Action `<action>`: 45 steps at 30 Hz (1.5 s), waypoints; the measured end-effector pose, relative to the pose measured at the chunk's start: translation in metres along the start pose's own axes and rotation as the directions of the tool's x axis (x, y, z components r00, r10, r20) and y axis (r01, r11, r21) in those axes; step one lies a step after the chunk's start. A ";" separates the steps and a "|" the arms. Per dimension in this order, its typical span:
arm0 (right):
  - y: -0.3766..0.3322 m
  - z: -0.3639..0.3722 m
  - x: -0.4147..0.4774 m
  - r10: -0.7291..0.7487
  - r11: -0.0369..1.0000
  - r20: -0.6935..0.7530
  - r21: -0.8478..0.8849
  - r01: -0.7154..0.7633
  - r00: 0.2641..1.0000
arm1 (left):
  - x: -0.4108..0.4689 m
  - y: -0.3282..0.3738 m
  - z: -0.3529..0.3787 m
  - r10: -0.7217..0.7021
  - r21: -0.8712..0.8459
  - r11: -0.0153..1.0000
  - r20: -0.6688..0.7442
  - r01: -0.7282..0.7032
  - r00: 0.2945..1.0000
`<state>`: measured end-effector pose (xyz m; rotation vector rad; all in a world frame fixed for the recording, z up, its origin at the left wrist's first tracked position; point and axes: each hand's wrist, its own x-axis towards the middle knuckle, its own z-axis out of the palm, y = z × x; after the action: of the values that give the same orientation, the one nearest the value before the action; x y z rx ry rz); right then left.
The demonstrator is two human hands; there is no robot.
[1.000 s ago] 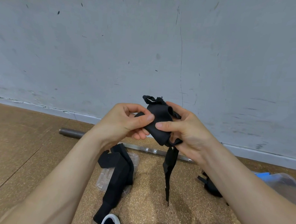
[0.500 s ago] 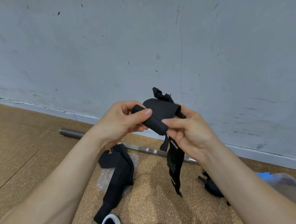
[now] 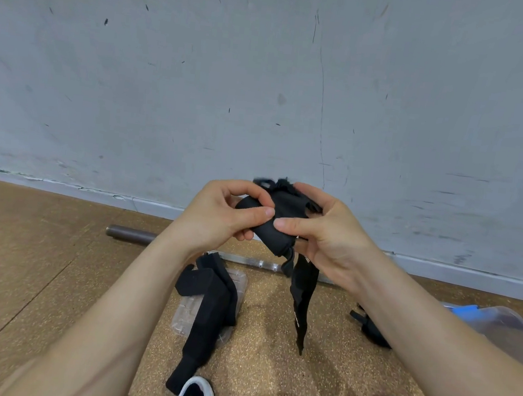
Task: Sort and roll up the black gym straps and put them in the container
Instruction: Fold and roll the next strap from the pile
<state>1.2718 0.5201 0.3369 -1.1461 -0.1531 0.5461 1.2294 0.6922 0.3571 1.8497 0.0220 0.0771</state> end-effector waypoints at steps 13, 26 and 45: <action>-0.014 -0.007 -0.002 0.006 0.990 -0.005 0.143 -0.006 1.000 | 0.003 -0.004 -0.005 -0.029 -0.283 0.956 0.172 0.078 0.985; -0.010 -0.006 0.001 -0.084 0.993 -0.162 0.069 0.096 0.983 | 0.002 -0.001 0.003 -0.065 -0.189 0.978 0.124 0.088 0.990; 0.006 -0.003 0.010 -0.368 0.920 -0.412 -0.291 0.263 0.833 | 0.001 -0.009 0.035 -0.100 -0.208 0.972 0.061 0.110 0.993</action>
<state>1.2797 0.5243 0.3290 -1.4059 0.0099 -0.0547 1.2330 0.6612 0.3391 1.6337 0.0741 -0.0401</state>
